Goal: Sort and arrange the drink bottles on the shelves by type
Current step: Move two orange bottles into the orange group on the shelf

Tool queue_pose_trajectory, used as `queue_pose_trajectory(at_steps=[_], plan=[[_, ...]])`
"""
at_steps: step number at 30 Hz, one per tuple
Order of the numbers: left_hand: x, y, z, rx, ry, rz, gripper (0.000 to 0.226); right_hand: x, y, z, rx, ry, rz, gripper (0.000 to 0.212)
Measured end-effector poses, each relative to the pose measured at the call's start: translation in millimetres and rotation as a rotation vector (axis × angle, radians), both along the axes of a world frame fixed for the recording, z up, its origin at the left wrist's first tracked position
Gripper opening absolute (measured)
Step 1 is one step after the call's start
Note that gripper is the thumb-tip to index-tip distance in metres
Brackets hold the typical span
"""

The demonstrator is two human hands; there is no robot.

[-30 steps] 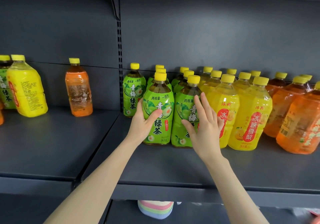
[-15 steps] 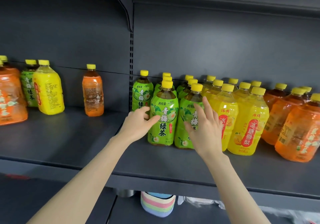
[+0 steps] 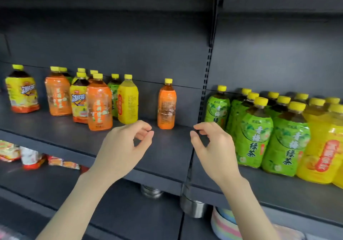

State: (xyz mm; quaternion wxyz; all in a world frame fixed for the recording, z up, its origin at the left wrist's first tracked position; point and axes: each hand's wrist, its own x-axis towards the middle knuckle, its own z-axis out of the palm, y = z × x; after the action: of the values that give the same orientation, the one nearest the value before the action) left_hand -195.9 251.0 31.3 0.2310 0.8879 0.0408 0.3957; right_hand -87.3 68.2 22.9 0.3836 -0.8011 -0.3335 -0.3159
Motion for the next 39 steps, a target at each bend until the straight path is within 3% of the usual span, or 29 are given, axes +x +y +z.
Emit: queue_pose_trajectory(at_steps=[9,13,21,23,28,31,35,39], plan=[[-61.3,177.0,-32.6,0.022,0.024,0.096,0.045,-56.4,185.7,-28.0,0.016,0.118,0.088,0.02],[-46.4,233.4,-26.1,0.04,0.013,0.088,0.029,-46.7,244.2,-16.8,0.015,0.125,0.094,0.018],[22.8,326.9,-30.9,-0.087,-0.056,0.034,0.029,8.6,343.4,-8.5,0.023,0.126,0.108,0.022],[44.9,340.7,-31.8,-0.188,-0.062,-0.007,0.03,25.2,361.7,-6.7,0.028,0.162,0.108,0.026],[94.0,357.3,-35.3,-0.361,-0.051,-0.107,0.057,55.6,386.6,-0.7,0.097,0.397,0.144,0.051],[113.1,358.9,-35.0,-0.358,-0.065,-0.174,0.066,62.8,389.9,0.1,0.159,0.542,0.245,0.034],[132.9,352.9,-34.4,-0.289,-0.085,-0.119,0.081,69.9,389.2,-4.3,0.236,0.47,0.181,0.024],[145.9,343.1,-30.8,-0.419,-0.081,-0.213,0.078,69.3,384.6,-13.0,0.292,0.438,0.121,0.018]])
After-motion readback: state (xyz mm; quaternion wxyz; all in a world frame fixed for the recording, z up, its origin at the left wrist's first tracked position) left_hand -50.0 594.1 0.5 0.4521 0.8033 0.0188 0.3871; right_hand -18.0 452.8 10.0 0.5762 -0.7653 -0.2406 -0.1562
